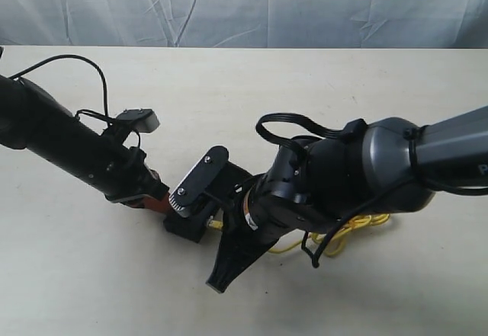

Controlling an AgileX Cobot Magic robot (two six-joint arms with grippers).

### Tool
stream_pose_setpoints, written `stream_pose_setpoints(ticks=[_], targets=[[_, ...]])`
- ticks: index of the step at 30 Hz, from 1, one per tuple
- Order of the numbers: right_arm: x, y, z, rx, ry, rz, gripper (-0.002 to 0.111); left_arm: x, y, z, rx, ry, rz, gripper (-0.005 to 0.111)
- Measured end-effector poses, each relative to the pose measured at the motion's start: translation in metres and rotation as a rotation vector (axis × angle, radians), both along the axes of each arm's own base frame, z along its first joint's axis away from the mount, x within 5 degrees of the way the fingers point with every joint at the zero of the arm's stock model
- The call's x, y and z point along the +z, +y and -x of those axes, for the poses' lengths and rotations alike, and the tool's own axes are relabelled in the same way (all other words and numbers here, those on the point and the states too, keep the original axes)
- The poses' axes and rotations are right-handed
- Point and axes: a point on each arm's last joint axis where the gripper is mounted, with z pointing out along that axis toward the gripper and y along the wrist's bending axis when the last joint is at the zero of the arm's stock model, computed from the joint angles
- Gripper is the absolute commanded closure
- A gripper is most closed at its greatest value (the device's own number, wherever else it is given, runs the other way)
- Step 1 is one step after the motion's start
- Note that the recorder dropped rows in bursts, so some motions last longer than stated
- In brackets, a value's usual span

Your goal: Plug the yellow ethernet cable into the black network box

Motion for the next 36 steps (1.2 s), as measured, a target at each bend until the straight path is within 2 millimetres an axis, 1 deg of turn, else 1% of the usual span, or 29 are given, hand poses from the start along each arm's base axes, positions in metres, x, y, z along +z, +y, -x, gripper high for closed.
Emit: stream_pose_setpoints(ticks=[3, 4, 6, 10, 11, 12, 14, 16, 18, 20, 22, 23, 25, 26, 28, 29, 30, 32, 33, 35, 36], targets=[[0.0, 0.0, 0.0, 0.005, -0.004, 0.001, 0.108, 0.0, 0.0, 0.0, -0.004, -0.005, -0.001, 0.107], [0.0, 0.0, 0.0, 0.006, -0.005, 0.002, 0.104, 0.0, 0.0, 0.0, -0.005, -0.006, -0.001, 0.107], [0.0, 0.0, 0.0, 0.007, -0.005, 0.002, 0.094, 0.0, 0.0, 0.0, -0.005, -0.008, -0.002, 0.107], [0.002, 0.004, -0.002, 0.017, -0.023, -0.037, 0.063, 0.001, -0.001, 0.001, -0.018, 0.005, 0.011, 0.107], [0.002, 0.004, -0.002, 0.017, -0.024, -0.039, 0.059, 0.001, -0.001, 0.002, -0.021, 0.008, 0.014, 0.107], [0.003, 0.004, -0.002, 0.012, -0.021, -0.041, 0.057, 0.001, 0.001, 0.001, -0.015, 0.007, 0.014, 0.107], [0.004, 0.004, -0.002, -0.007, -0.009, -0.033, 0.058, 0.002, 0.006, -0.001, 0.003, 0.003, 0.013, 0.107], [0.01, 0.002, -0.003, -0.046, 0.011, -0.024, 0.066, 0.01, 0.014, -0.006, 0.055, -0.021, 0.009, 0.107], [0.02, -0.002, -0.01, -0.105, 0.03, -0.033, 0.084, 0.022, 0.023, -0.011, 0.124, -0.065, -0.015, 0.107], [0.033, -0.011, -0.019, -0.184, 0.051, -0.05, 0.108, 0.039, 0.034, -0.015, 0.202, -0.123, -0.056, 0.107], [0.046, -0.028, -0.034, -0.299, 0.078, -0.089, 0.108, 0.064, 0.043, -0.016, 0.269, -0.215, -0.111, 0.107], [0.051, -0.034, -0.037, -0.343, 0.094, -0.109, 0.108, 0.078, 0.046, -0.014, 0.285, -0.27, -0.131, 0.107], [0.062, -0.056, -0.05, -0.464, 0.125, -0.144, 0.108, 0.11, 0.052, -0.008, 0.335, -0.388, -0.15, 0.107], [0.066, -0.068, -0.057, -0.515, 0.132, -0.155, 0.108, 0.122, 0.054, -0.004, 0.351, -0.435, -0.15, 0.107], [0.077, -0.093, -0.066, -0.609, 0.132, -0.185, 0.108, 0.153, 0.06, 0.01, 0.4, -0.565, -0.139, 0.107], [0.083, -0.104, -0.067, -0.642, 0.123, -0.201, 0.108, 0.163, 0.064, 0.018, 0.426, -0.616, -0.136, 0.107], [0.088, -0.117, -0.067, -0.681, 0.113, -0.218, 0.108, 0.177, 0.068, 0.03, 0.458, -0.689, -0.126, 0.107], [0.098, -0.142, -0.062, -0.744, 0.088, -0.245, 0.108, 0.19, 0.075, 0.05, 0.511, -0.793, -0.12, 0.107], [0.103, -0.155, -0.057, -0.776, 0.068, -0.266, 0.108, 0.193, 0.08, 0.062, 0.543, -0.842, -0.121, 0.107], [0.112, -0.178, -0.045, -0.828, 0.011, -0.314, 0.108, 0.199, 0.086, 0.083, 0.585, -0.918, -0.11, 0.107], [0.122, -0.197, -0.027, -0.863, -0.071, -0.382, 0.108, 0.199, 0.092, 0.106, 0.609, -0.982, -0.105, 0.107]])
